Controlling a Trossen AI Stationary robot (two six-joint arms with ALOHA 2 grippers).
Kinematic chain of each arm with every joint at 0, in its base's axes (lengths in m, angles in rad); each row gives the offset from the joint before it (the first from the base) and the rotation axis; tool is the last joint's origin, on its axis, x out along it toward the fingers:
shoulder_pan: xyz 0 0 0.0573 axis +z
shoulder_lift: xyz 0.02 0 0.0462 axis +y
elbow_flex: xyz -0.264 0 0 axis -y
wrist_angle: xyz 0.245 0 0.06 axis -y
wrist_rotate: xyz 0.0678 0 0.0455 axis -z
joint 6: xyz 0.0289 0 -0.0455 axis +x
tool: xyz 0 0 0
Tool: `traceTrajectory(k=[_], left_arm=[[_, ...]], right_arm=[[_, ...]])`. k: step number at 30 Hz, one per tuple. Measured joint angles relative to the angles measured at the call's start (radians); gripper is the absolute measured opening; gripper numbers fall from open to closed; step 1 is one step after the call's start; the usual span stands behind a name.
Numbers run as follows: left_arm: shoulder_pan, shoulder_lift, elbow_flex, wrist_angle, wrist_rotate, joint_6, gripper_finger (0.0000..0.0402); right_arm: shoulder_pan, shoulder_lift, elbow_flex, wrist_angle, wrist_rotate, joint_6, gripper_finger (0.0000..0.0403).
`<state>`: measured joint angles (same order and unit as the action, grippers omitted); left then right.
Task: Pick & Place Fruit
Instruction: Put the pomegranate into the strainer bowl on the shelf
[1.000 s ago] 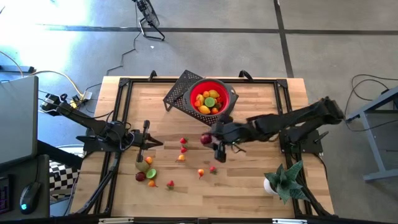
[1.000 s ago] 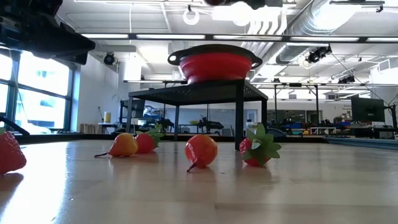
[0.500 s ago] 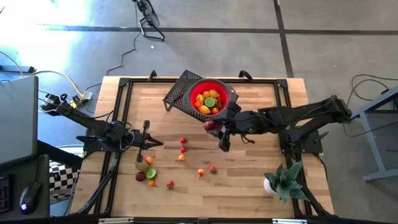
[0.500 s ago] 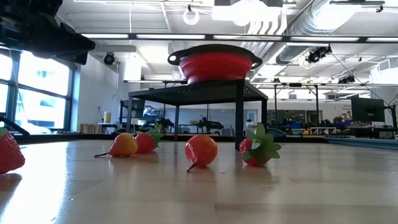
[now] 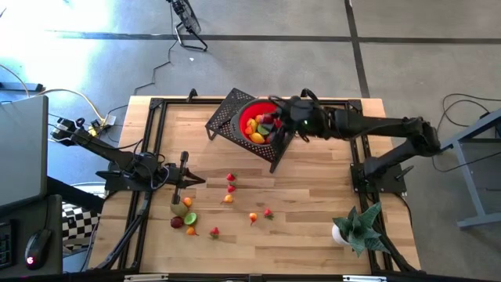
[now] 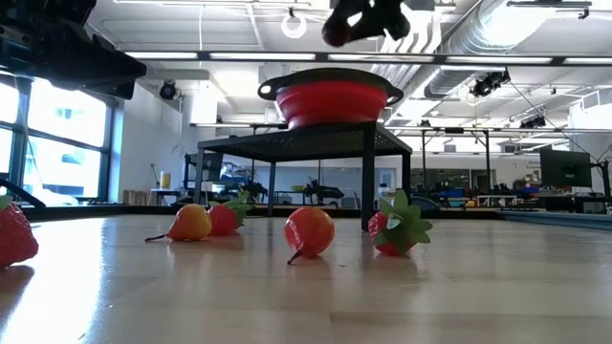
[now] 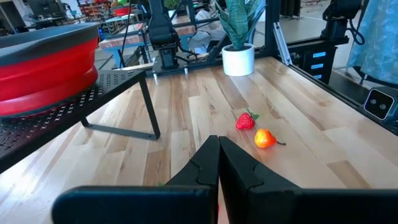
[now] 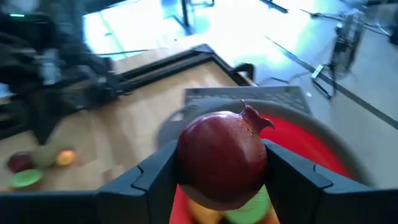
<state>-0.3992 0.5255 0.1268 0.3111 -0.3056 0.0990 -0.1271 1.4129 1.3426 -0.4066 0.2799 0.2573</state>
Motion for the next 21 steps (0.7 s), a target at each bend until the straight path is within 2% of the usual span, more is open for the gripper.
traceTrajectory(k=[10, 21], left_arm=[[0.0, 0.0, 0.0, 0.0, -0.002, 0.0, 0.0], [0.0, 0.0, 0.0, 0.0, -0.003, 0.0, 0.0]], right_arm=[[-0.159, 0.018, -0.001, -0.001, -0.061, 0.0, 0.0201], [-0.189, 0.114, -0.001, -0.008, -0.089, 0.0, 0.0201]])
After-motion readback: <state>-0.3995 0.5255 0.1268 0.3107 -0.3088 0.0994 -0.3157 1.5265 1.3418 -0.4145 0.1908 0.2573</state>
